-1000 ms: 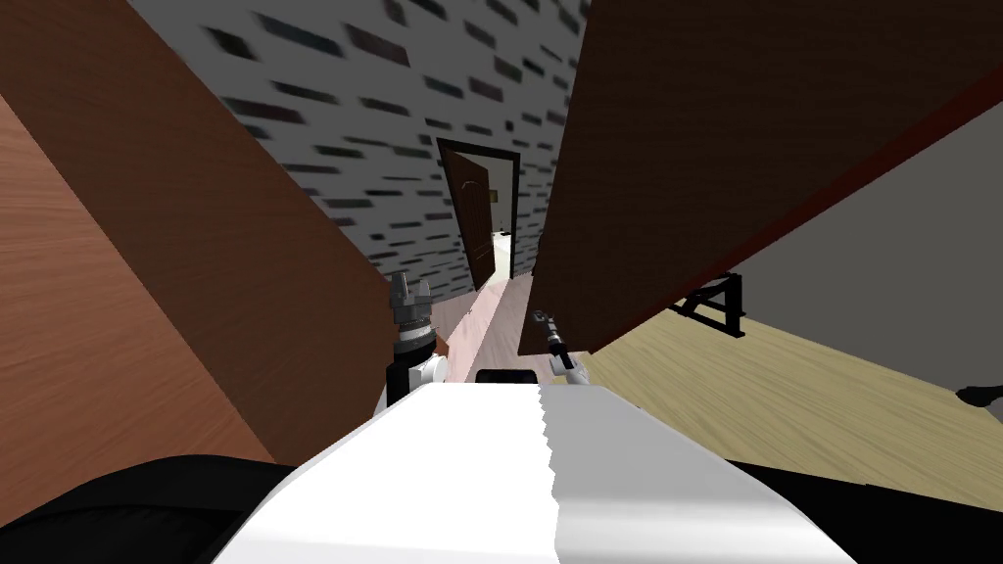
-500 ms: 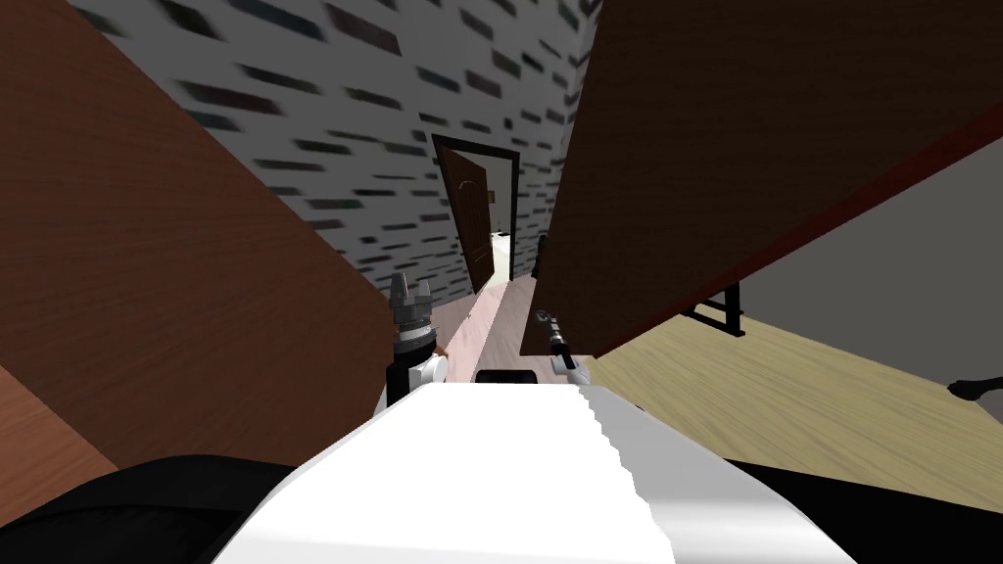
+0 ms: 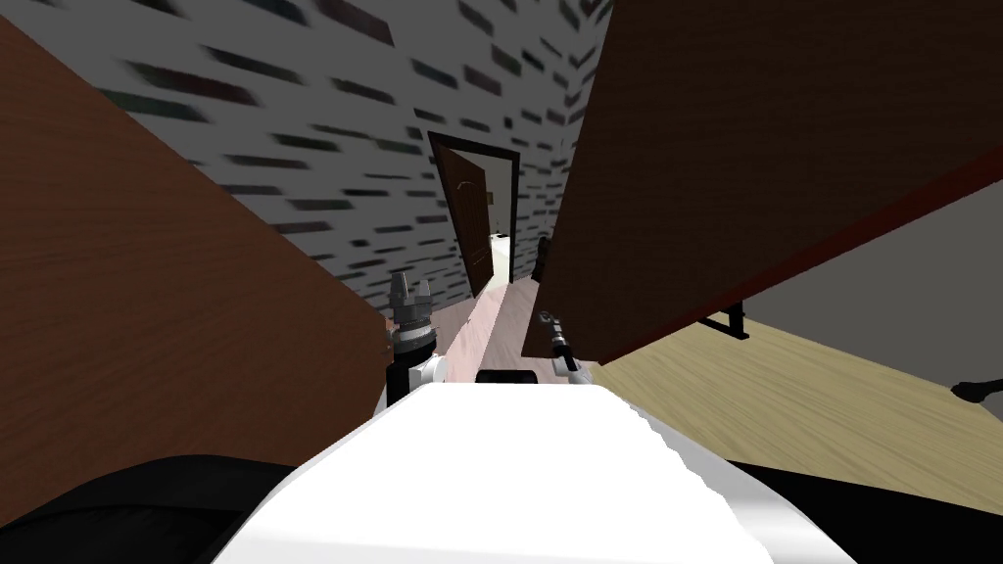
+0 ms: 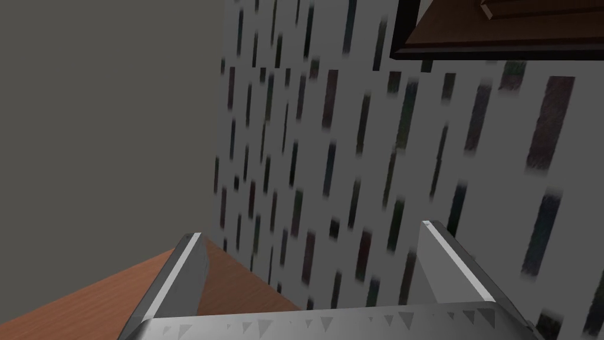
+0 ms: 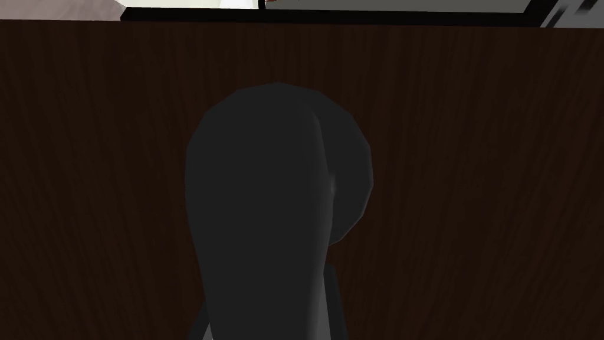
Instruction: Push the door open
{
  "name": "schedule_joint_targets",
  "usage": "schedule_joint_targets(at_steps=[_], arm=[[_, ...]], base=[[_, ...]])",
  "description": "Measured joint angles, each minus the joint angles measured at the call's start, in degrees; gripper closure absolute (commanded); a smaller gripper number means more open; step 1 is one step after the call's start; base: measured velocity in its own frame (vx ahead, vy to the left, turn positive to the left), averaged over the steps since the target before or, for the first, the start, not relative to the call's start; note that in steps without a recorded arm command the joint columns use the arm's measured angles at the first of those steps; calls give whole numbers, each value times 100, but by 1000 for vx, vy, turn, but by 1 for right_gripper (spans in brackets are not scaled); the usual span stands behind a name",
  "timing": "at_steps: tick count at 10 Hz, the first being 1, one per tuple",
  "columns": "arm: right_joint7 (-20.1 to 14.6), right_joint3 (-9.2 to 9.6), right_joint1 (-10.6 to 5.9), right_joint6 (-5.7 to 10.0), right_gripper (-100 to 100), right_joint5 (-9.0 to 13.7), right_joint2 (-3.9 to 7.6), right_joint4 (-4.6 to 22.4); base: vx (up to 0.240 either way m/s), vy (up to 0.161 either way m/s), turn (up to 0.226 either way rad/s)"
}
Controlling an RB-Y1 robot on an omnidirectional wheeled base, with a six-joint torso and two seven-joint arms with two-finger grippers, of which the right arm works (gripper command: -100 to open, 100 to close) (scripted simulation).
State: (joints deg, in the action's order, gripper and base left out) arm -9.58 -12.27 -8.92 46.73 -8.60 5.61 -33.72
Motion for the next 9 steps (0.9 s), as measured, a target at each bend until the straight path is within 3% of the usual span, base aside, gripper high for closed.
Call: schedule_joint_targets(at_steps=[3, 4, 5, 6, 7, 9], arm=[[90, -156, -75, 37, 100, 101, 10, 100], [117, -211, -18, -38, 100, 136, -1, -13], [135, -282, -85, 41, 100, 186, 46, 154], [191, -382, -252, 230, 100, 251, 95, 505], [199, -387, -88, 102, 100, 250, 52, 207], [220, -428, 10, -44, 100, 278, 5, -34]], base=[[214, 67, -51], [236, 78, -76], [207, 58, -69], [129, 20, -20], [37, -1, 11], [149, 63, -71]])
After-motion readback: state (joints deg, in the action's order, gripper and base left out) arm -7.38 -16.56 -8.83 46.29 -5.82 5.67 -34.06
